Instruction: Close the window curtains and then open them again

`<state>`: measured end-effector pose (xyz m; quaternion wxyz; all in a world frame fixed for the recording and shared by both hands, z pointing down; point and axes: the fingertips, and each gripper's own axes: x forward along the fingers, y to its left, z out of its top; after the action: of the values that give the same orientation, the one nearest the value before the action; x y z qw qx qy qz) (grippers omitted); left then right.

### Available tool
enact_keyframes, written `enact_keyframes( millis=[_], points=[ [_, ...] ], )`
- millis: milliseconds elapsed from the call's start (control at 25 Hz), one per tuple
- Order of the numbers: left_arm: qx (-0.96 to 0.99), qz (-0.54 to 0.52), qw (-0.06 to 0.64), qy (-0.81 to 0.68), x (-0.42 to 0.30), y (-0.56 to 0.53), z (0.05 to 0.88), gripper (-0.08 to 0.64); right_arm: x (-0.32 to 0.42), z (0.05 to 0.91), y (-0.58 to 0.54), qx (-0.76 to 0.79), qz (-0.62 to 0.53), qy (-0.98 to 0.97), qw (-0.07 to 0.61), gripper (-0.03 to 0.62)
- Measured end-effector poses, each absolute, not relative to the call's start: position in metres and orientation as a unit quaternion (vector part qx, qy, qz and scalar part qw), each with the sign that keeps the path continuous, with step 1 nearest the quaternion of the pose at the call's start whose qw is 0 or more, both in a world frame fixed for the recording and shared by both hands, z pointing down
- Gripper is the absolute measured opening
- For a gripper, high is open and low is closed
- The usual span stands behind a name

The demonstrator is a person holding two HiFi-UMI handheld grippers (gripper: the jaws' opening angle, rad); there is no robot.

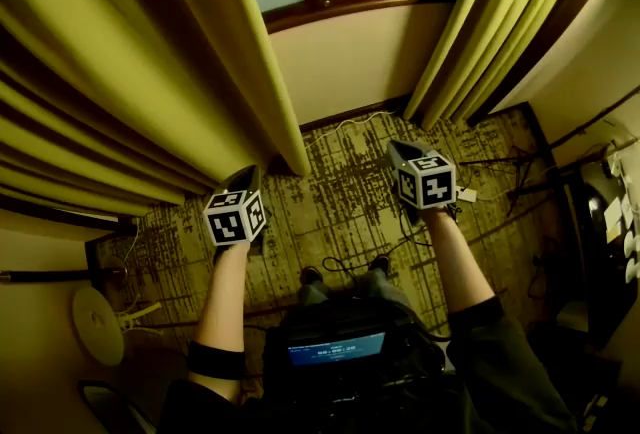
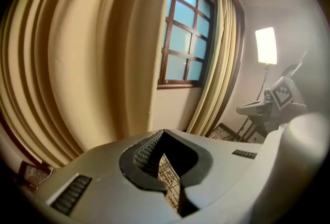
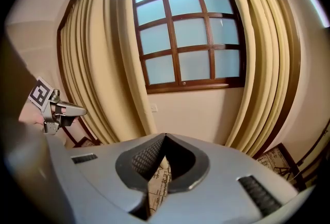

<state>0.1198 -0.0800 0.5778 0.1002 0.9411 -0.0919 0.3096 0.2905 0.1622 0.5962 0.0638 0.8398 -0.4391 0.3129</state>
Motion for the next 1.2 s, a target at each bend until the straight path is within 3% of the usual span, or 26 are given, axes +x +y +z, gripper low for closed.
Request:
enact_keyframes(
  millis=[1200],
  points=[
    [0.948,0.309,0.024,0.067,0.315,0.178,0.568,0.001,0.415,0.582,0.399,0.897,0.281,-0.343,0.002,0.006]
  ],
)
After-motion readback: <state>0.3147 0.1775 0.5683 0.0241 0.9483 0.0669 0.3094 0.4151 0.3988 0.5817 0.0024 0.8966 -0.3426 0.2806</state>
